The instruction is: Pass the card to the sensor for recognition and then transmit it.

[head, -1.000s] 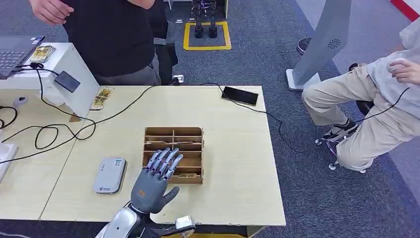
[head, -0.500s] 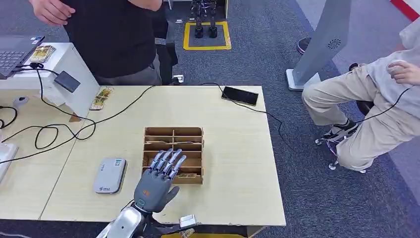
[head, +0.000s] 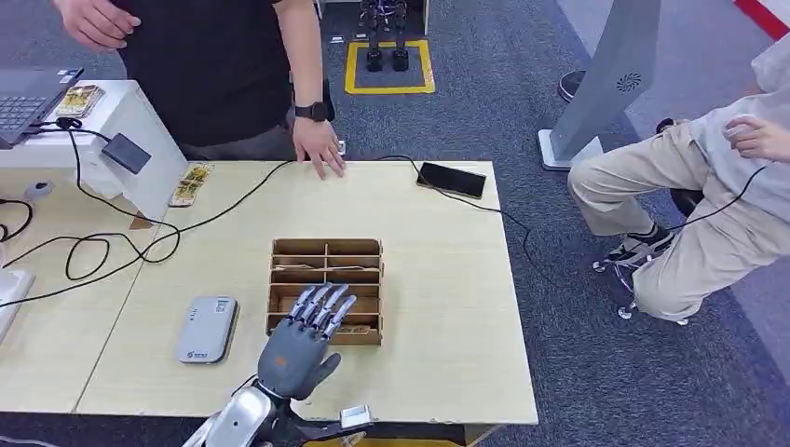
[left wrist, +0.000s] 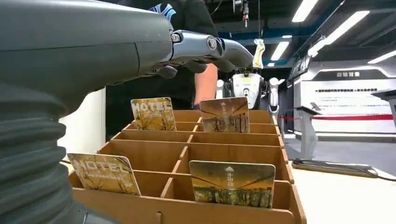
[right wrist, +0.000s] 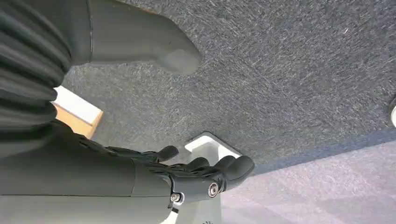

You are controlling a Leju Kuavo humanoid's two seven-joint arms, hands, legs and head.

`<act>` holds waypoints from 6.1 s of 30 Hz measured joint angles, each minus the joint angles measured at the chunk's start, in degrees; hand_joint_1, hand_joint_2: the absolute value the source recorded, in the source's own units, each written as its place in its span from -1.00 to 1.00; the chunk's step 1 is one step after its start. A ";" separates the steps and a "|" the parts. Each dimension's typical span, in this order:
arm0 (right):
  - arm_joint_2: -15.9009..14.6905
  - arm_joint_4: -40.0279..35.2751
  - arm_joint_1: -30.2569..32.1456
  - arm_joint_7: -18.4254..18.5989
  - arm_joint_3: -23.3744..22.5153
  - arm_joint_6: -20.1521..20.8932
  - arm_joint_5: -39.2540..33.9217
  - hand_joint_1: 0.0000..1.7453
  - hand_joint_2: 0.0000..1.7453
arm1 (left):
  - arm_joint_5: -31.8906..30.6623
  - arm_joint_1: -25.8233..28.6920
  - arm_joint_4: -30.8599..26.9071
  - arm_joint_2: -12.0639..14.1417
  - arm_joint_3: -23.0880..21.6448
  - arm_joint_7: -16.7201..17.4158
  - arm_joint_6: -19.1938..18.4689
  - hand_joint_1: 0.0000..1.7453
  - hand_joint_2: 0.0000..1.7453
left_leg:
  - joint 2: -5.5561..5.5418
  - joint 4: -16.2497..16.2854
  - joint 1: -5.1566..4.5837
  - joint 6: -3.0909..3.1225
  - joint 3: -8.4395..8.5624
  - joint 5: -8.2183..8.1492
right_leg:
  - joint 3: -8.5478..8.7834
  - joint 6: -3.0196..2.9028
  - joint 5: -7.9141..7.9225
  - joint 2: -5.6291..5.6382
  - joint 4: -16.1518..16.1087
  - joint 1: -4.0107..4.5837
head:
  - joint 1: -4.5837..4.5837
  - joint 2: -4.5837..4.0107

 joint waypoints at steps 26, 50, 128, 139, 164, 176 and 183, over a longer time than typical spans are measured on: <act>0.00 0.04 -0.03 -0.76 0.00 0.00 -0.13 -1.00 1.00 | 0.68 -1.72 4.11 -1.09 -0.59 0.26 -1.66 1.00 1.00 | 0.00 0.00 0.00 0.00 0.00 0.00 | 0.01 0.00 0.00 0.00 0.00 0.00 | 0.00 0.00; 0.00 1.42 -0.09 -2.12 0.00 0.02 0.02 -1.00 1.00 | -0.37 -1.43 6.91 -1.18 -1.77 1.64 1.03 1.00 1.00 | -0.02 0.00 0.00 0.00 0.00 0.00 | 0.04 0.00 0.00 -0.02 0.00 0.00 | -0.02 0.00; 0.00 2.71 -0.16 -2.71 0.00 0.00 2.84 -1.00 1.00 | 8.80 10.34 -17.16 -18.95 25.92 -36.13 6.91 -1.00 1.00 | 0.00 0.00 0.00 0.00 0.01 0.00 | 0.03 0.00 0.00 -0.01 0.01 0.00 | -0.04 0.00; 0.00 3.13 -0.16 -2.62 0.00 0.00 2.45 -1.00 1.00 | -4.94 11.32 -16.87 -16.85 25.38 -32.20 6.91 -1.00 1.00 | -0.01 0.00 0.00 0.00 0.01 0.00 | 0.02 0.00 0.00 -0.01 0.00 0.00 | -0.04 0.00; 0.00 3.26 -0.16 -2.64 0.00 0.02 2.12 -1.00 1.00 | -6.01 9.42 -11.45 -12.22 19.02 -24.70 6.91 -1.00 1.00 | -0.01 0.00 0.00 0.00 0.01 0.00 | 0.02 0.00 0.00 -0.01 0.00 0.00 | -0.04 0.00; 0.00 3.37 -0.16 -2.67 0.00 0.00 2.27 -1.00 1.00 | -5.99 9.19 -10.36 -11.72 18.34 -24.24 6.91 -1.00 1.00 | -0.01 0.00 0.00 0.00 0.01 0.00 | 0.02 0.00 0.00 -0.02 0.00 0.00 | -0.04 0.00; 0.00 3.65 -0.16 -2.69 0.00 0.02 2.62 -1.00 1.00 | -8.07 8.29 -8.52 -10.88 16.89 -20.00 6.91 -1.00 1.00 | -0.01 0.00 0.00 0.00 0.01 0.00 | 0.02 0.00 0.00 -0.02 0.00 0.00 | -0.02 0.00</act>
